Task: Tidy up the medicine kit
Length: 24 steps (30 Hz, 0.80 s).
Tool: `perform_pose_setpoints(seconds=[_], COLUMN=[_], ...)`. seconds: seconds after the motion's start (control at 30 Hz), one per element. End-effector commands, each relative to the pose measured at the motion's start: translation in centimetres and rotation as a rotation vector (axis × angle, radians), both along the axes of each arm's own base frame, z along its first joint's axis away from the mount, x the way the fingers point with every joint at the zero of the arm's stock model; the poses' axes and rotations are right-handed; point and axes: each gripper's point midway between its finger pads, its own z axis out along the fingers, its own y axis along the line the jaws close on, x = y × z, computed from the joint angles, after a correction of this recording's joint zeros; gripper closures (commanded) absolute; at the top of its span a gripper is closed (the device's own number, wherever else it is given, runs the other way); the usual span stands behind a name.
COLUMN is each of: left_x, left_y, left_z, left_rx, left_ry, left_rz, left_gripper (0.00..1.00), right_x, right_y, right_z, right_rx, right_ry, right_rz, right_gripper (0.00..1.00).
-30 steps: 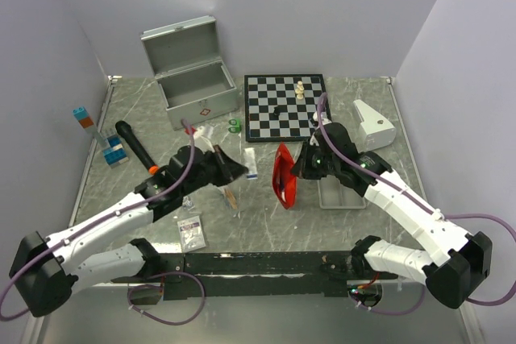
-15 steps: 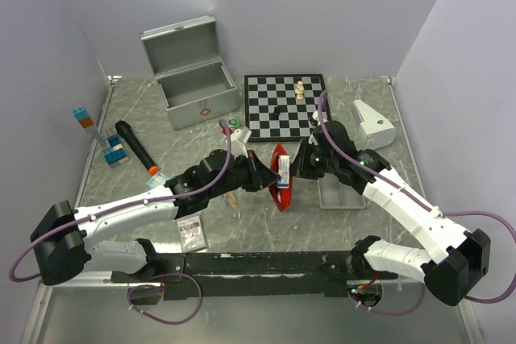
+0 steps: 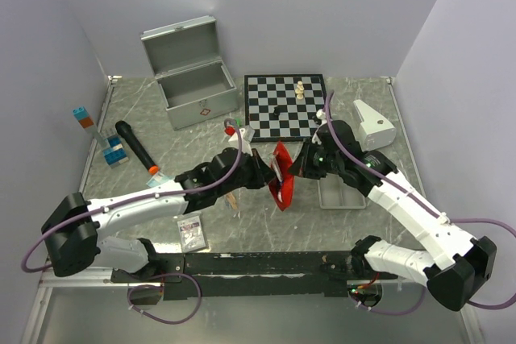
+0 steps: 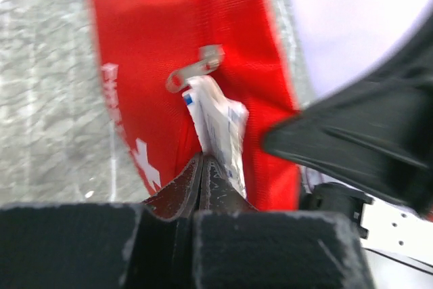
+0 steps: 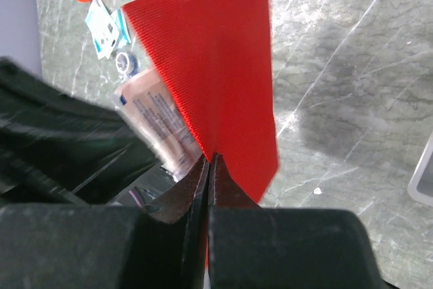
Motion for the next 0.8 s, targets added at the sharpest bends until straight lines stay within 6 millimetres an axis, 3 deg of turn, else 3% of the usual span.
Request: perform_pose_setpoints(seconds=[0.0, 0.1, 0.33, 0.57, 0.77], left_x=[1.3, 1.5, 1.9, 1.8, 0.7], left_y=[0.0, 0.3, 0.1, 1.3, 1.5], left_z=[0.7, -0.4, 0.4, 3.9, 5.9], left_rx=[0.054, 0.118, 0.138, 0.108, 0.034], left_ry=[-0.027, -0.013, -0.031, -0.081, -0.110], left_rz=[0.047, 0.055, 0.052, 0.071, 0.032], left_gripper=[0.99, 0.99, 0.98, 0.67, 0.60], right_x=[0.4, 0.4, 0.5, 1.4, 1.8], right_y=[-0.4, -0.4, -0.4, -1.6, -1.6], right_z=[3.4, 3.1, 2.4, 1.2, -0.6], right_rx=[0.032, 0.043, 0.029, -0.059, -0.090], right_ry=[-0.083, -0.087, -0.075, -0.084, -0.043], right_rz=[-0.018, -0.022, -0.023, -0.052, -0.046], right_gripper=[1.00, 1.00, 1.00, 1.00, 1.00])
